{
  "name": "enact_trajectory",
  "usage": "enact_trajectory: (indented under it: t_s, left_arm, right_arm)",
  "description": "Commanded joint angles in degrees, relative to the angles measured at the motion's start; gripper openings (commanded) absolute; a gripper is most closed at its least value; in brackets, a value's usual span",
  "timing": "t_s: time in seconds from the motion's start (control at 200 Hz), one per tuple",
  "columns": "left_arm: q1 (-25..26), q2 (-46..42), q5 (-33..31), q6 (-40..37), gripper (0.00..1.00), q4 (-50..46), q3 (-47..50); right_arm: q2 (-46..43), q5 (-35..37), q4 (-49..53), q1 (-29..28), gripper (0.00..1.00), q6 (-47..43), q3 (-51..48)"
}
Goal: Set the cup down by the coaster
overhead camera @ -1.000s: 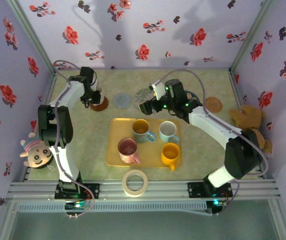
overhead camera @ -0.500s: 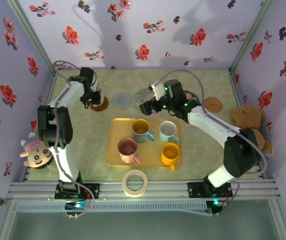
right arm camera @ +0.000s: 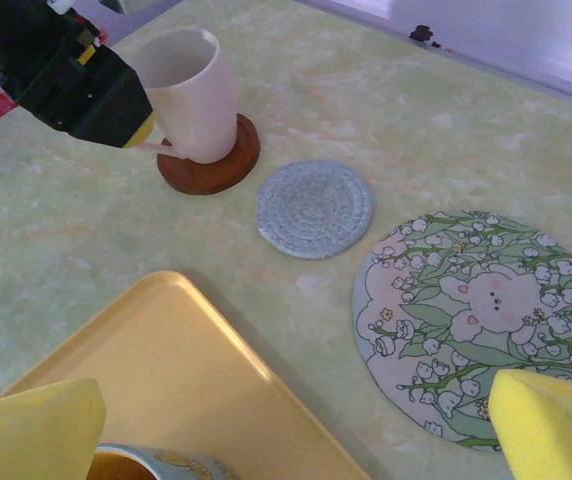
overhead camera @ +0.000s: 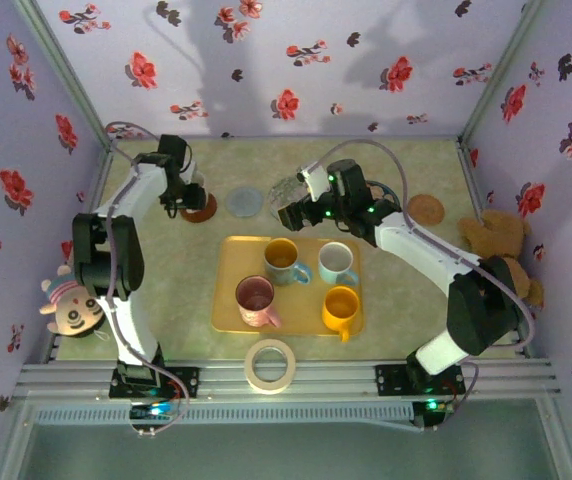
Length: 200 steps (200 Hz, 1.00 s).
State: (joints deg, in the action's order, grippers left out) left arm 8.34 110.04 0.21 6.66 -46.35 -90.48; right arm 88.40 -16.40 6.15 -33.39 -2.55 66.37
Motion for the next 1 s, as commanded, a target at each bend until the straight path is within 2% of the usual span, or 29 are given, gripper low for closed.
enact_trajectory:
  t_s: [0.0, 0.24, 0.44, 0.64, 0.73, 0.995]
  left_arm:
    - [-0.5, -4.0, 0.7, -0.5, 0.59, -1.2, 0.4]
    - [-0.4, -9.6, 0.9, 0.4, 0.77, -1.4, -0.5]
    - [-0.1, -14.3, 4.3, 0.0, 0.83, -3.6, -2.0]
    - [1.3, -19.7, 6.8, -1.1, 0.92, -5.2, -1.6]
    - [2.0, -22.5, 8.3, -0.9, 0.99, -5.8, -1.1]
    - [3.9, -30.8, 13.1, 3.7, 0.99, -9.9, 2.6]
  right_arm:
    - [-1.2, 2.0, -0.2, -0.5, 1.00, -1.0, 0.3]
    - [-4.3, 3.4, 0.5, -1.3, 1.00, -2.0, -0.5]
    - [-7.3, 2.9, 6.2, -2.8, 1.00, -6.2, -0.3]
    - [-11.5, 3.9, 11.7, -4.1, 1.00, -7.9, -1.1]
    - [-13.4, 4.5, 13.4, -4.9, 1.00, -8.0, -2.1]
    - [-19.1, 5.0, 18.4, -7.4, 1.00, -9.1, -5.5]
